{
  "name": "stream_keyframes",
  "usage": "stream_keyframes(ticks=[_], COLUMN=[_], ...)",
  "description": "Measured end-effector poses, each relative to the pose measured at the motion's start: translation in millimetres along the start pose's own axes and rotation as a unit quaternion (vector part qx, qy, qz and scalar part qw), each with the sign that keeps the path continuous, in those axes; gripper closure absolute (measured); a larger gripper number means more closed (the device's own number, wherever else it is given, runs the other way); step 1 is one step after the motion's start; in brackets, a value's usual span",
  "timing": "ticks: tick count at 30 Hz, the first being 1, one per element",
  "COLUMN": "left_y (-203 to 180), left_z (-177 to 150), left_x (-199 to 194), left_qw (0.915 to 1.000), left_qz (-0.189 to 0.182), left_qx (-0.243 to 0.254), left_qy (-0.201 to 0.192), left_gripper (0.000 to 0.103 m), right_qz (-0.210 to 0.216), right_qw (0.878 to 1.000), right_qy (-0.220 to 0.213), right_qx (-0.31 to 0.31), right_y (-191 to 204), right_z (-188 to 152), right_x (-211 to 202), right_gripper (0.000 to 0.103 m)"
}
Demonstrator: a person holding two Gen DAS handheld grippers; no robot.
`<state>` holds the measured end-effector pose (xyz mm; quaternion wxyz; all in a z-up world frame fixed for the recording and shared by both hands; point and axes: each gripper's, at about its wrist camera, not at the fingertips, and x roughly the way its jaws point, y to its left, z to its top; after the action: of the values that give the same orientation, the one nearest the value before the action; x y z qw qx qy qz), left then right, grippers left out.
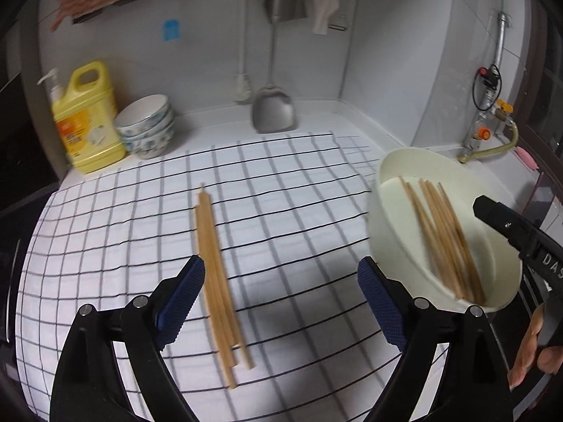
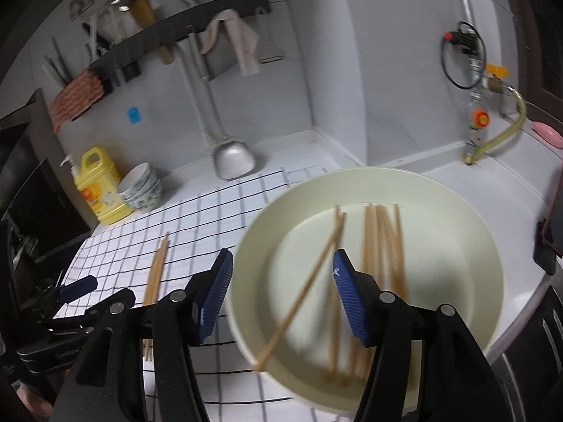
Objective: Organize utensils
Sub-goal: 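Return both open tools to the chopstick row on the grid cloth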
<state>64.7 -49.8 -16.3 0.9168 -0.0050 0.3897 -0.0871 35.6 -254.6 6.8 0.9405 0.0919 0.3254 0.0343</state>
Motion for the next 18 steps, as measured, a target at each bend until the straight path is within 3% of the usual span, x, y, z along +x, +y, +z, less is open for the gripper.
stream_keyframes(ticks=[11,18], left_y=[64.7,95.9], left_z=[-35.1,-21.8], left_x=[4.8,0.5], left_qw=[0.9987,0.9981], left_qz=[0.038,0.052], left_qx=[-0.035,-0.031], left_qy=[0.003,-0.003], left_gripper=[0.014,0.014], right_qz=[0.065,0.093], right_qw=[0.996,0.993], right_qy=[0.018,0.026], right_qx=[-0.057,-0.07], right_y=[71.8,101.3], right_z=[-24.2,-27.4], right_x=[22.8,34.7], right_gripper=[0.043,0.041])
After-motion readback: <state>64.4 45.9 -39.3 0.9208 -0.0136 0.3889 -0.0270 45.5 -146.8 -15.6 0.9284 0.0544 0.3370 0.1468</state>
